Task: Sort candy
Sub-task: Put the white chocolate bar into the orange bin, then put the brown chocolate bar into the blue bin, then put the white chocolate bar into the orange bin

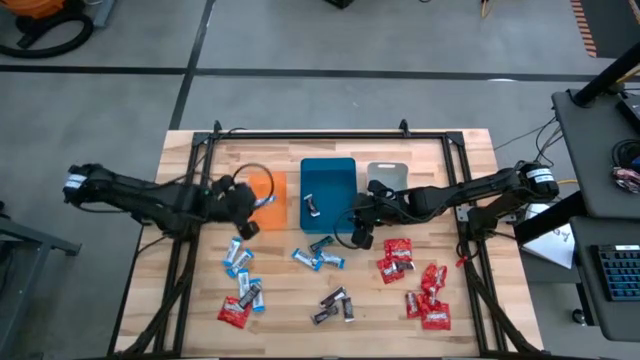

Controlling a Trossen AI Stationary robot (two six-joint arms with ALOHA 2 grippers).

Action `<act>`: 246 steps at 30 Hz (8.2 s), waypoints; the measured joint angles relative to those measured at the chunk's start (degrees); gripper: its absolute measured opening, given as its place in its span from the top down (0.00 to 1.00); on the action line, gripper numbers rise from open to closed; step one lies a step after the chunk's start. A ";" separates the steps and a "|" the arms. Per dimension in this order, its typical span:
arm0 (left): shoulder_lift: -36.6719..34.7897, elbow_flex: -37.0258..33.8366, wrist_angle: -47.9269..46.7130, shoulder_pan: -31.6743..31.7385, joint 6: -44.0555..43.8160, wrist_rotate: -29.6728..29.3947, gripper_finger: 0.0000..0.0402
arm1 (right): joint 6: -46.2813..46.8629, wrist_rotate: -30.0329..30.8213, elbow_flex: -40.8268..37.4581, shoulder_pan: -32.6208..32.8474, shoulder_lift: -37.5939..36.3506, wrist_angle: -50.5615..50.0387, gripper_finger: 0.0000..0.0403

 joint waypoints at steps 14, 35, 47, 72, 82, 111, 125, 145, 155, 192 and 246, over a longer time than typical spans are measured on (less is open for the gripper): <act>2.61 -3.67 4.36 12.77 9.27 7.04 0.97 | 3.43 -0.02 0.00 0.02 -0.02 -2.84 0.73; 8.07 -3.34 7.86 15.74 15.34 5.38 0.97 | 3.43 0.11 0.00 0.02 -0.02 -2.55 0.74; 11.88 -3.34 7.86 15.83 13.95 5.36 0.78 | 3.43 0.11 0.00 0.02 -0.02 -2.55 0.76; 6.00 1.47 19.84 4.41 17.96 5.48 0.76 | 19.14 -25.93 0.10 6.52 -1.40 -11.43 0.82; 5.98 1.45 23.09 1.07 18.33 5.27 0.77 | 24.02 -29.76 0.11 14.64 -1.44 -35.59 0.85; 5.98 1.38 23.02 1.05 17.77 5.21 0.77 | 18.53 -18.78 -6.05 19.15 3.30 -29.22 0.59; 5.98 1.38 22.85 1.01 17.77 5.21 0.77 | 17.01 -18.88 -8.44 19.15 7.65 -22.70 0.81; 5.98 1.38 22.96 0.66 14.41 5.34 0.77 | 16.50 -17.61 -5.69 18.99 -2.35 -22.84 0.95; 5.98 1.38 26.12 -2.93 12.47 5.43 0.77 | 3.21 -8.33 -4.52 13.14 -6.64 -5.93 0.95; 6.00 1.38 24.47 -14.68 0.54 5.32 0.77 | -13.55 -6.88 19.91 -12.76 22.59 -9.39 0.94; 6.00 1.38 13.35 -22.89 -23.49 12.56 0.77 | -10.60 -7.41 21.27 -2.82 7.46 -16.43 0.64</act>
